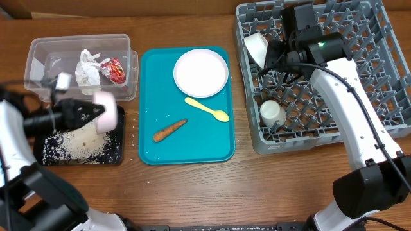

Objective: Sort waste into correct bins and load items into the dishwasher
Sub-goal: 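Lift the bowl and carry it left over the black tray, then tip the bowl to dump the leftover food clump onto black tray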

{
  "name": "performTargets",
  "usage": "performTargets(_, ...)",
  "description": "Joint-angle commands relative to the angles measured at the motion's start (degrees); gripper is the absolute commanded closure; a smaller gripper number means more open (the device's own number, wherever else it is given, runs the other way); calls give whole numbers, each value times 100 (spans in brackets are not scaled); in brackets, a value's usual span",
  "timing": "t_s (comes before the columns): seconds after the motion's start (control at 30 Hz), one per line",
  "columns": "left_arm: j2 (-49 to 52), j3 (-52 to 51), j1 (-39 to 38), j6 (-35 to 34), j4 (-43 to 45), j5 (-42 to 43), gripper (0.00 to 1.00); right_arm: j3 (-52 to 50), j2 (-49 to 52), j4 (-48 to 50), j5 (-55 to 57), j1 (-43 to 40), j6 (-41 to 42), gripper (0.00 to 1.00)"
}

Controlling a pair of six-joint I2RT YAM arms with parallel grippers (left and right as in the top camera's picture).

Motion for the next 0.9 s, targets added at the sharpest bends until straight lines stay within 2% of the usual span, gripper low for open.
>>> performTargets(0.0, -11, -898, 693, 450, 603, 1001, 96, 22, -208, 15, -15, -11, 9, 45)
performTargets(0.1, 197, -1534, 1119, 232, 1281, 1668, 96, 22, -208, 15, -15, -11, 9, 45)
performTargets(0.27, 911, -1814, 1303, 162, 1556, 2131, 96, 22, -208, 17, -13, -11, 9, 45)
performTargets(0.47, 1744, -1814, 1296, 157, 1464, 2973, 96, 22, -208, 13, -13, -11, 9, 45)
performTargets(0.73, 1792, -1790, 1296, -42, 758, 2970, 96, 20, -208, 37, -13, -11, 7, 45)
performTargets(0.8, 1773, -1777, 1292, 308, 422, 2955, 96, 20, -208, 39, -13, -11, 7, 45)
performTargets(0.87, 1764, -1692, 1287, 1003, 164, 2841, 96, 20, -208, 39, -13, -11, 9, 45)
